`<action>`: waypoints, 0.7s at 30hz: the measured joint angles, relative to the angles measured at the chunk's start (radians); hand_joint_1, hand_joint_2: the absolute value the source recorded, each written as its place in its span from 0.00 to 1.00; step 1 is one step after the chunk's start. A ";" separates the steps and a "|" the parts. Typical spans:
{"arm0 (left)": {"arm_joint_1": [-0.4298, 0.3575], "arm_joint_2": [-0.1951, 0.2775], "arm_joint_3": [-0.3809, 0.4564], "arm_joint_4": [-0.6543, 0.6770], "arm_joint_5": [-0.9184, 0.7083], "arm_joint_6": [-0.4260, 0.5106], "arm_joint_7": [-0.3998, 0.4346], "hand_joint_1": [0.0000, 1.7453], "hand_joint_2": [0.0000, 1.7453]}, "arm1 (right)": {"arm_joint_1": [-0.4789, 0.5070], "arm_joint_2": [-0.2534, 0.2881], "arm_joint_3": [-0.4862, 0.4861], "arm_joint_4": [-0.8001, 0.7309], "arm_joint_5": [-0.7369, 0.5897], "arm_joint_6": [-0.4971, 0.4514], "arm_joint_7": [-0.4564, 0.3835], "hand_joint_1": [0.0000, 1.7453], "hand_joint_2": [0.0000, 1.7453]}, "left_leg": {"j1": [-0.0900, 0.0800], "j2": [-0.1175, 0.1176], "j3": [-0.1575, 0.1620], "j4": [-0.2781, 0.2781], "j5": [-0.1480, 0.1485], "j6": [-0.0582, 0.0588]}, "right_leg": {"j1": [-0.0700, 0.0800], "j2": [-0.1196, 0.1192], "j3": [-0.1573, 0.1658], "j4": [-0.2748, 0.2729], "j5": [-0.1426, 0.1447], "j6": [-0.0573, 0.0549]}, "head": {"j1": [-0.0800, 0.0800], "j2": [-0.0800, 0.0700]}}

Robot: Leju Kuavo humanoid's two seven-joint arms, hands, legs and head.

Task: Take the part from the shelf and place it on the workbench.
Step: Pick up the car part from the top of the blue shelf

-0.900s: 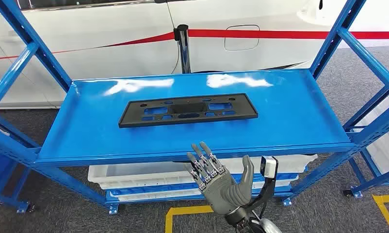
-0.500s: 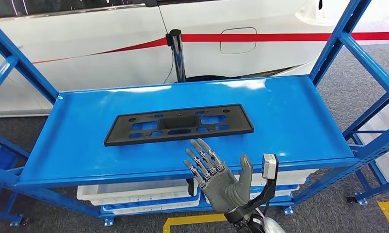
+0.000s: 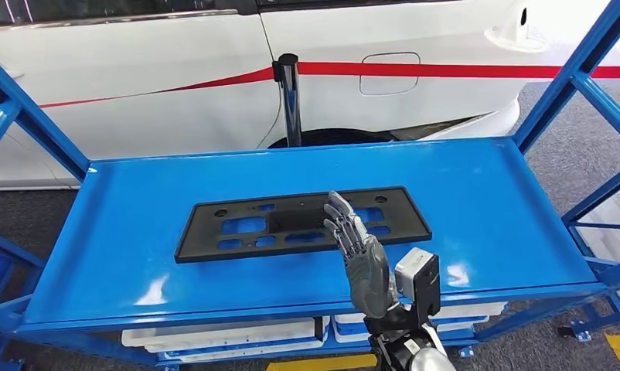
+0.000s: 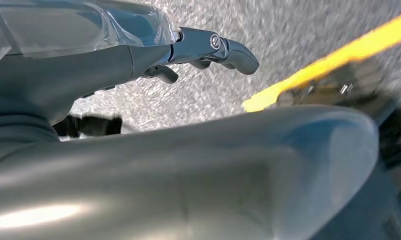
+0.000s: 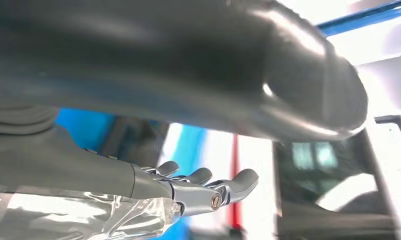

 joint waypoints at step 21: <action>-0.007 -0.011 0.000 0.000 -0.018 -0.016 0.015 0.00 0.00 | -0.139 0.022 0.146 -0.018 1.051 -0.216 0.310 0.00 0.00 | 0.009 -0.008 -0.083 0.300 -0.177 -0.053 | 0.008 -0.009 -0.090 -0.017 0.116 -0.050 | -0.006 0.000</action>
